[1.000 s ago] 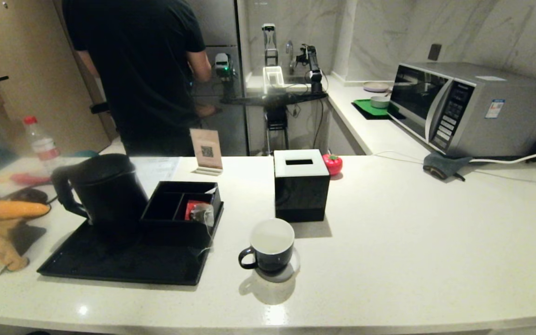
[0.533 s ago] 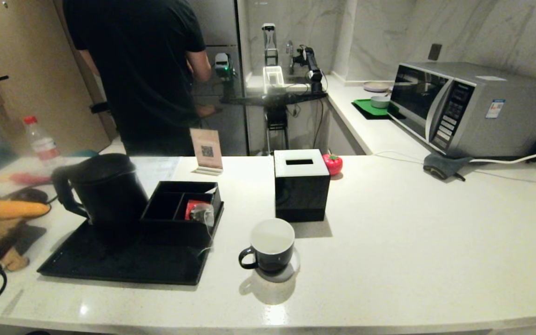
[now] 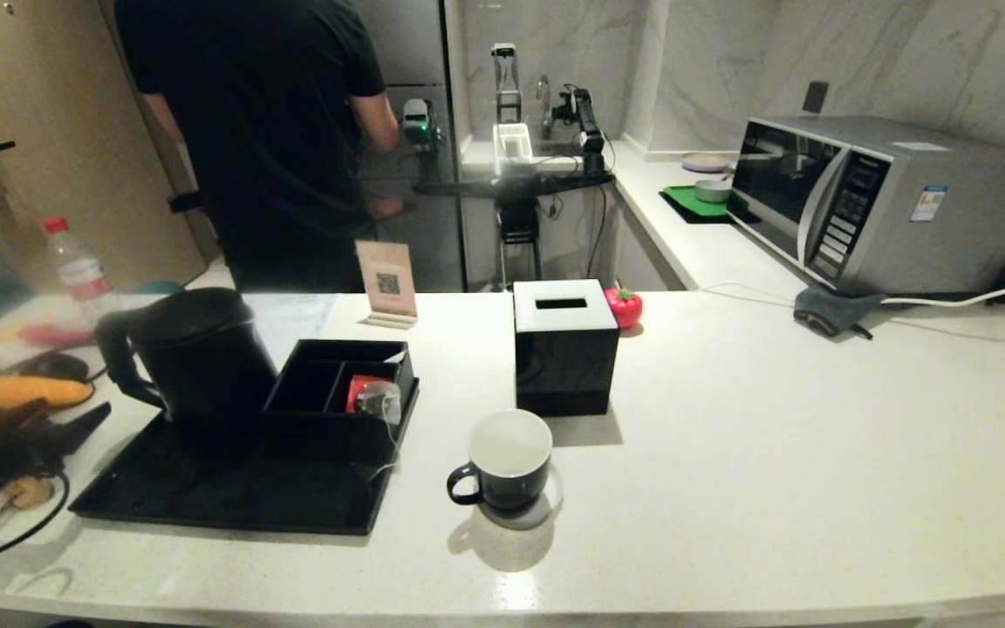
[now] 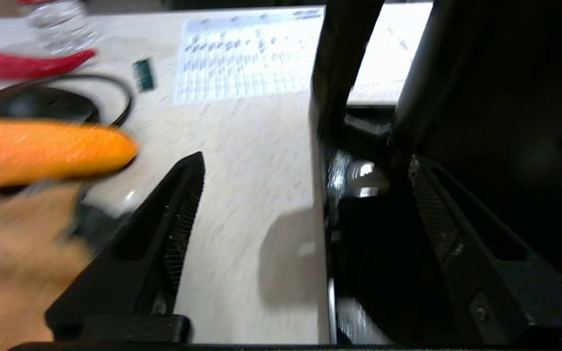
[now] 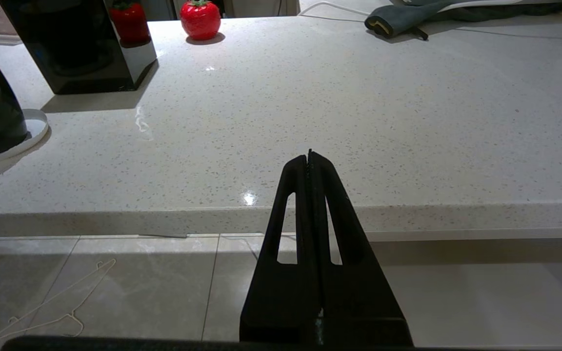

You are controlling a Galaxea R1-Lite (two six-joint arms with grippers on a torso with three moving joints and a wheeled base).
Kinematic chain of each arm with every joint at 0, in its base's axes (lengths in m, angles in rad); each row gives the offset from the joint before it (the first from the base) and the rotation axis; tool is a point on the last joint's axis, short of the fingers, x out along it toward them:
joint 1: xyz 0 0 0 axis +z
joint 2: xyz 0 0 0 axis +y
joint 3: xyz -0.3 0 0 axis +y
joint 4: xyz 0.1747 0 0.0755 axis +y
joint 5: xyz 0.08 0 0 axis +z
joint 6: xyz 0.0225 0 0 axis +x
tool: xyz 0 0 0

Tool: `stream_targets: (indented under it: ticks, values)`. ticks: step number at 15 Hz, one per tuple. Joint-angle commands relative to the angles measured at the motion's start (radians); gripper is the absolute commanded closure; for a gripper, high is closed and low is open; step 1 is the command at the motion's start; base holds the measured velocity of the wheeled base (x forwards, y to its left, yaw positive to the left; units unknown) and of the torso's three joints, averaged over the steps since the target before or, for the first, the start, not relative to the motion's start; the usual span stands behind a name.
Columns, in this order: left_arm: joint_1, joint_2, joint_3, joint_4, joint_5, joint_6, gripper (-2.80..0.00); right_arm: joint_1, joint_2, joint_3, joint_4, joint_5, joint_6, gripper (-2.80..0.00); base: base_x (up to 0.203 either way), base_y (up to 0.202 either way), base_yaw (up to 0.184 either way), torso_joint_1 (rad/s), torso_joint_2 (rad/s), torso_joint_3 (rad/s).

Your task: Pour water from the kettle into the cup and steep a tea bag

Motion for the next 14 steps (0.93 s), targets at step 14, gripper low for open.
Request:
stream_targets:
  ticks: [14]
  values:
    - [-0.137,0.113,-0.251,-0.022,-0.007,-0.072,-2.80,0.000,0.001,0.000,0.000,0.001,0.000,0.00,0.000,0.000,0.000,0.000,0.00,0.000]
